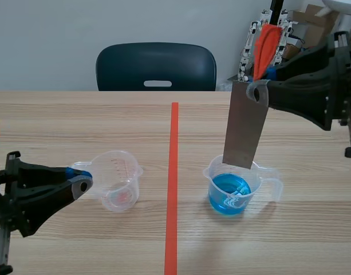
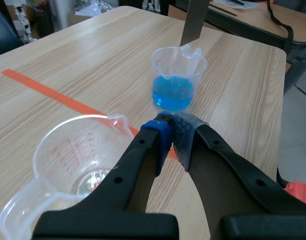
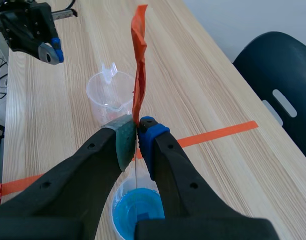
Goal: Do the redox reaction experiment. lower the plate into the blue solution
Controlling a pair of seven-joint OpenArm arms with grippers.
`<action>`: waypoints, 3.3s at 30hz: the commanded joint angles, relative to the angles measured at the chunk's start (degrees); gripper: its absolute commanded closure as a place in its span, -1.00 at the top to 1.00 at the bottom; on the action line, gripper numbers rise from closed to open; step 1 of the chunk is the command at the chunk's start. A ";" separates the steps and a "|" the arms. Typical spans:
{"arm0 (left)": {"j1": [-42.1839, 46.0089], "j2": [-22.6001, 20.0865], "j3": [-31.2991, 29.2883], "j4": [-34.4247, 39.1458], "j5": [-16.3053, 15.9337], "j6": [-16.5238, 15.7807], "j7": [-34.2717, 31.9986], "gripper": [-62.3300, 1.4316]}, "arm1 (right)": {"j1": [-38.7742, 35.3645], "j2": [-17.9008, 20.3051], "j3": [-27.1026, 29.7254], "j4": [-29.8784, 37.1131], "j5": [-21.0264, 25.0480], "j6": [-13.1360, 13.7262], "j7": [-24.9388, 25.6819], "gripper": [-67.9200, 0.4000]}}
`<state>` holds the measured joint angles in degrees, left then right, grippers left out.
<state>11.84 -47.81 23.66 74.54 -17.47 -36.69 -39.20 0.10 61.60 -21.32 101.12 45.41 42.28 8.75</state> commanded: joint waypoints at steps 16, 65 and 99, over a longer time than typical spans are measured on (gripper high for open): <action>24.28 8.37 -15.74 -1.05 16.59 13.79 -18.25 -0.87 | -2.34 0.72 0.74 -8.52 -9.86 0.44 19.80 -0.97; 14.82 21.09 -16.20 -29.40 33.22 20.92 -49.83 0.30 | -3.26 -9.40 -2.75 -14.12 -15.45 0.44 17.92 -0.97; 14.84 19.37 -16.20 -22.38 33.11 19.02 -49.83 0.65 | 2.78 -20.46 -4.63 -25.81 -20.83 0.44 14.25 -0.97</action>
<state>26.20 -28.27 7.25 50.74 15.79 -17.65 -86.43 1.63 41.08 -26.17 74.72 24.25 42.24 21.96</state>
